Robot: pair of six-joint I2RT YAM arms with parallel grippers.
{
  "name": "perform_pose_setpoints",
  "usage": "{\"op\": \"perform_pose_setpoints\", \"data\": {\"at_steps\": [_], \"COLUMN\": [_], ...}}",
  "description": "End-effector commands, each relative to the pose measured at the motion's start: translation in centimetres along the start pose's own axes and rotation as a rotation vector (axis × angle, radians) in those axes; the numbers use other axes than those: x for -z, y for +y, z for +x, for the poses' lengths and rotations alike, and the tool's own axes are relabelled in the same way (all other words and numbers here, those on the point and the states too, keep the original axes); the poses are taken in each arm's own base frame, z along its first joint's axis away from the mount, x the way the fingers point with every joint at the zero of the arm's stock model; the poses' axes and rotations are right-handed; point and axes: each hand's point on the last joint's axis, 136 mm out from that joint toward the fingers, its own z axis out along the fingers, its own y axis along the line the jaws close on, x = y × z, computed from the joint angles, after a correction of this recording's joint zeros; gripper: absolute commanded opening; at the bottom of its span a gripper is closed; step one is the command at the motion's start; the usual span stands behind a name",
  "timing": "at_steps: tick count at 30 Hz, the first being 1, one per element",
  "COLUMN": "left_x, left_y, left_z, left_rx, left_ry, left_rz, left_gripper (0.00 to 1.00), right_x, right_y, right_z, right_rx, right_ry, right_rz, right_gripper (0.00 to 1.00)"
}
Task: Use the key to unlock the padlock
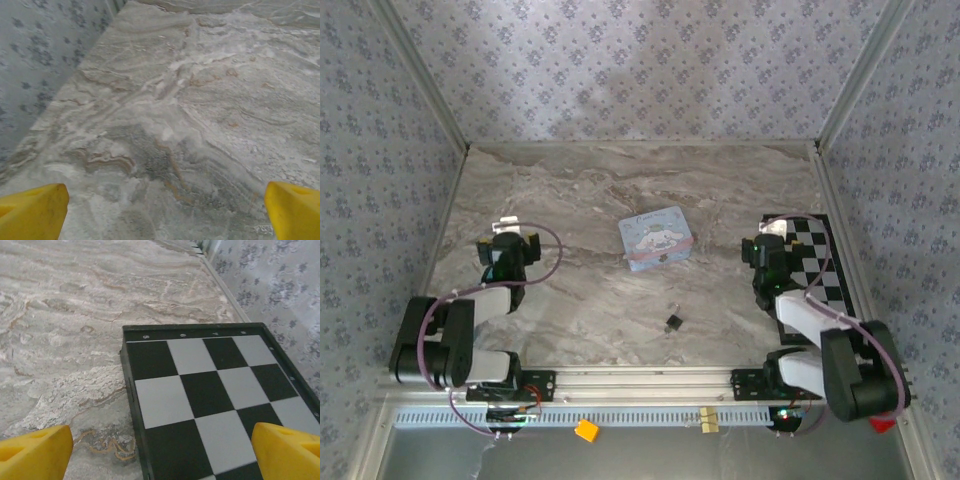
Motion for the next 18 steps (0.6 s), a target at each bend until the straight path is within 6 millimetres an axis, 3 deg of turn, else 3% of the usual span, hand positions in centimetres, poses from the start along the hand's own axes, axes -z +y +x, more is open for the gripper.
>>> {"op": "perform_pose_setpoints", "data": {"at_steps": [1, 4, 10, 18], "left_x": [-1.0, -2.1, -2.7, -2.8], "left_y": [-1.8, -3.8, -2.8, -2.6], "left_z": [-2.5, -1.8, -1.8, -2.0], "left_rx": [0.062, 0.007, 0.039, 0.05], "left_ry": [-0.154, -0.086, -0.065, -0.064], "left_rz": [0.141, 0.241, 0.197, 0.191], "left_gripper": [1.0, 1.0, 1.0, 1.0], "right_x": [-0.9, -1.3, -2.2, -4.3], "right_y": [0.6, 0.7, 0.0, 1.8], "right_z": [-2.5, -3.2, -2.6, -1.4], "right_rx": [0.018, -0.016, -0.133, -0.095], "right_ry": [-0.133, -0.18, -0.199, -0.162], "right_rz": [-0.017, -0.063, -0.162, -0.214], "right_gripper": [0.94, 0.95, 0.95, 0.95]}}
